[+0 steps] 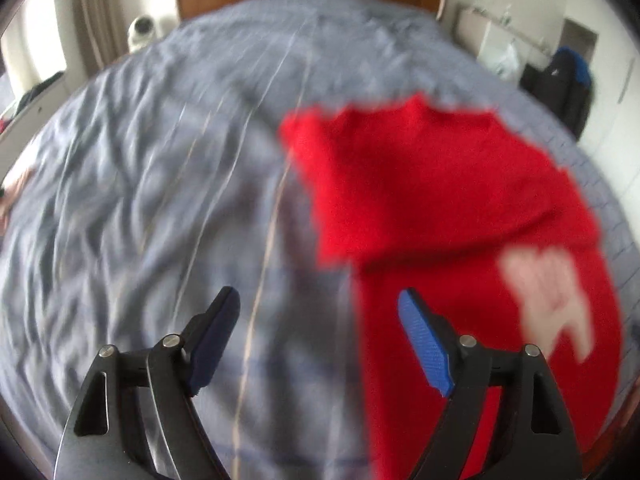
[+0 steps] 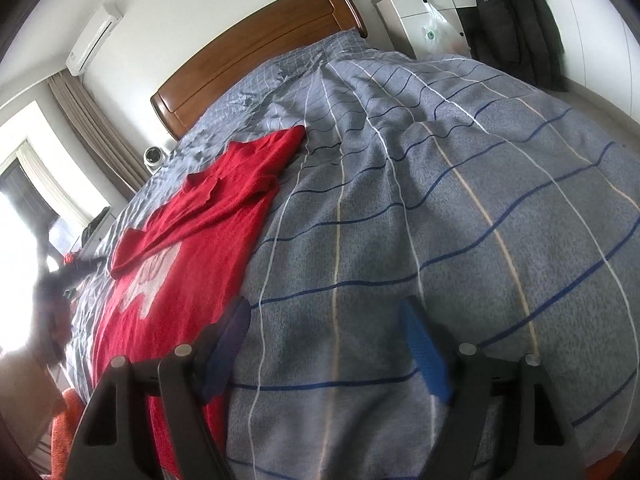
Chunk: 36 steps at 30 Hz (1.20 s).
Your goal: Fold small clothes
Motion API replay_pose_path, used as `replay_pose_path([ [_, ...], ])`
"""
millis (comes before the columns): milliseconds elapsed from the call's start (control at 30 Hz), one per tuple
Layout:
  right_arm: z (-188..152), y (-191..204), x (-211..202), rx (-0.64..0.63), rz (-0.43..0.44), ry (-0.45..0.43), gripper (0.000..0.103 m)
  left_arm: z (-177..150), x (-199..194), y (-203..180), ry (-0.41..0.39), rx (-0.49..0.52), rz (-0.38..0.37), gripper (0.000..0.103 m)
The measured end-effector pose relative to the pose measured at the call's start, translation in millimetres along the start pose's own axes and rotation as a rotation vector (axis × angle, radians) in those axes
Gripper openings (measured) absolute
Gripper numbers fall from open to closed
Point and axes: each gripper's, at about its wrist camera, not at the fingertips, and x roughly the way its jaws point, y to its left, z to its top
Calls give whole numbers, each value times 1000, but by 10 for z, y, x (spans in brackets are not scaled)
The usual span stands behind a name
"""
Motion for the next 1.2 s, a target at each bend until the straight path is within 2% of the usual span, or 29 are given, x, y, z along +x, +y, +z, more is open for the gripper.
replay_pose_path([
  [33,-3,6,8,-4,-6,2,76,-138,53,27,21,0,25,85],
  [100,-8,27,26,-16,-21,6,77,-279,-25,68,-15,-20,34,87],
  [167,-18,57,35,-33,-37,8,77,-335,-107,91,-8,-46,50,88],
  [267,-32,130,4,-69,-77,-3,77,-450,-313,98,-36,-63,6,88],
  [367,-54,252,-58,-132,-124,-32,77,-539,-440,64,-80,-51,-2,91],
  [467,-22,339,-99,-154,-142,-51,77,-548,-372,121,-95,-52,15,91],
  [567,129,463,-45,-103,-71,-10,77,-614,-241,293,-126,-106,46,91],
  [633,330,626,62,-47,35,43,74,-735,-167,388,-158,-135,35,92],
  [733,699,917,306,44,176,104,66,-707,-169,369,-174,-116,51,95],
  [833,1007,1203,779,142,283,209,57,-719,-150,383,-185,-117,46,97],
  [1000,1180,1446,1618,239,197,331,49,-719,-153,387,-190,-122,42,97],
  [1133,1104,1398,2055,379,153,356,48,-716,-138,389,-188,-124,37,99],
  [1200,1103,1424,2154,356,125,353,27,-715,-141,389,-187,-125,35,99],
])
